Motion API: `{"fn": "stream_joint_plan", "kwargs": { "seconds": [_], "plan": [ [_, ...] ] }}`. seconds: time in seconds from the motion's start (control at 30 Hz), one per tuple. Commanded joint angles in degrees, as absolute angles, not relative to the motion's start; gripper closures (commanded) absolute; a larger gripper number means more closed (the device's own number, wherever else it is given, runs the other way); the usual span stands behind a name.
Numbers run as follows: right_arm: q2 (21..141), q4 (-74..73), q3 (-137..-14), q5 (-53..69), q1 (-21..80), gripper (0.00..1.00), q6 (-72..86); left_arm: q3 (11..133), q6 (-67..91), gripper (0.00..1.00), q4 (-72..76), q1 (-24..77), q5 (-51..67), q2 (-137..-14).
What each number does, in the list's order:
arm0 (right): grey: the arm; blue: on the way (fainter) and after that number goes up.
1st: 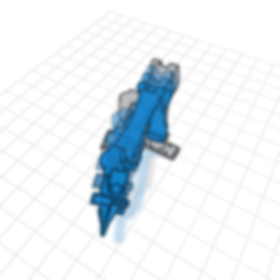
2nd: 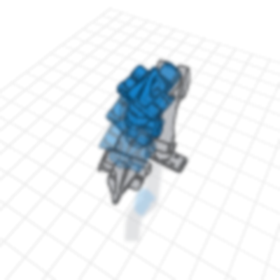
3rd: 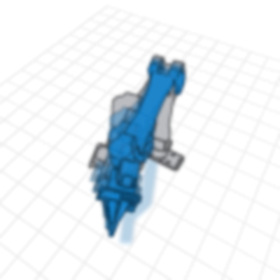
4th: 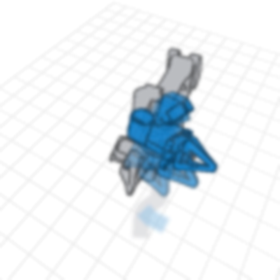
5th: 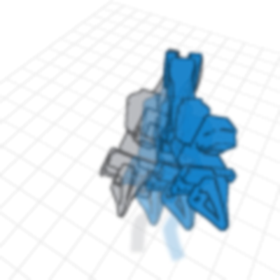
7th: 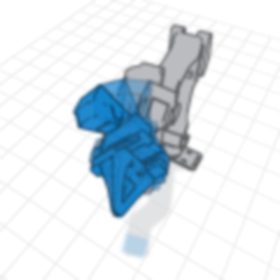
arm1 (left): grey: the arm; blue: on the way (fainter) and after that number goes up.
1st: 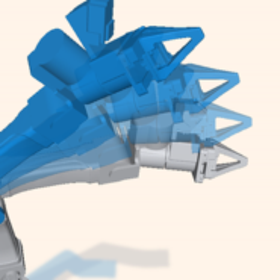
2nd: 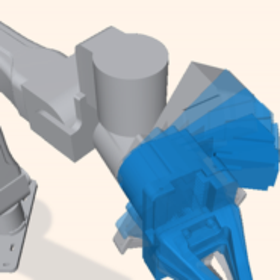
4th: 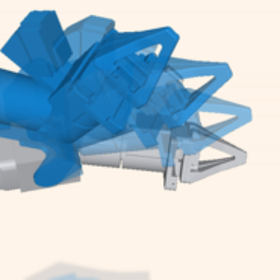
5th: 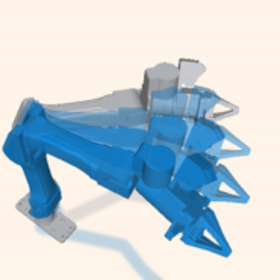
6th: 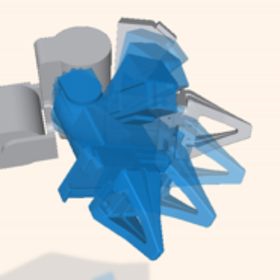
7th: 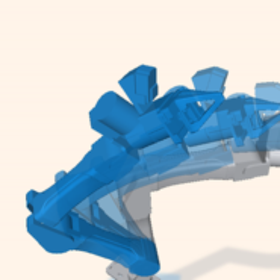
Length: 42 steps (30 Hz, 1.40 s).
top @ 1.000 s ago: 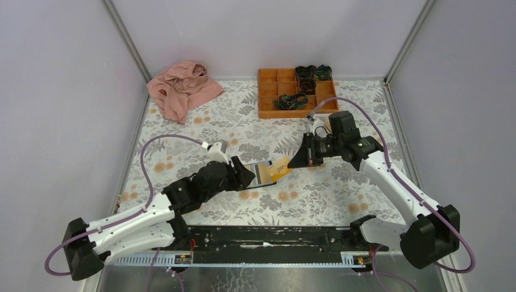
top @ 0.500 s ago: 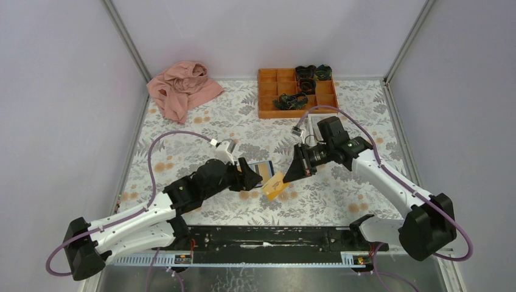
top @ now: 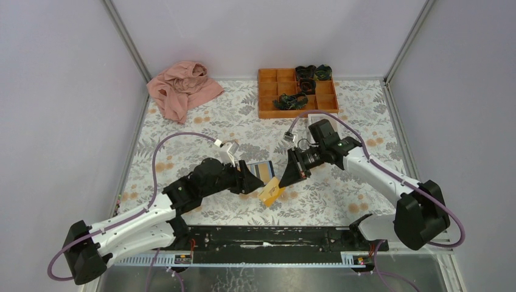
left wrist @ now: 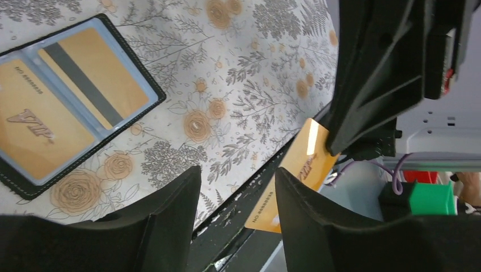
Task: Put the credit cards into the card holder
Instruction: Pick up the credit card from the storage box.
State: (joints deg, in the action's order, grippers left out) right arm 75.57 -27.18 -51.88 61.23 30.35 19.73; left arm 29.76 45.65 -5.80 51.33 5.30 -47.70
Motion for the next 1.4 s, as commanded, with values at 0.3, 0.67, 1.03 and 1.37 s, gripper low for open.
{"fn": "stream_joint_plan", "kwargs": {
  "seconds": [0.3,0.67,1.03,1.37],
  "plan": [
    [80.04,-20.25,-52.33,66.75,32.11,1.0,20.86,27.57,44.65,0.43,0.98,47.83,17.47,-48.94],
    [86.36,-13.86,-51.73,71.19,32.43,1.0,22.04,25.8,45.14,0.49,5.03,43.47,25.2,-50.49],
    [89.48,-11.82,-53.82,72.77,32.54,1.0,22.45,25.5,45.97,0.57,8.65,42.66,29.23,-53.8],
    [91.42,-11.61,-54.75,73.16,32.52,1.0,22.18,25.91,45.94,0.92,8.94,41.76,29.91,-55.14]
  ]
}}
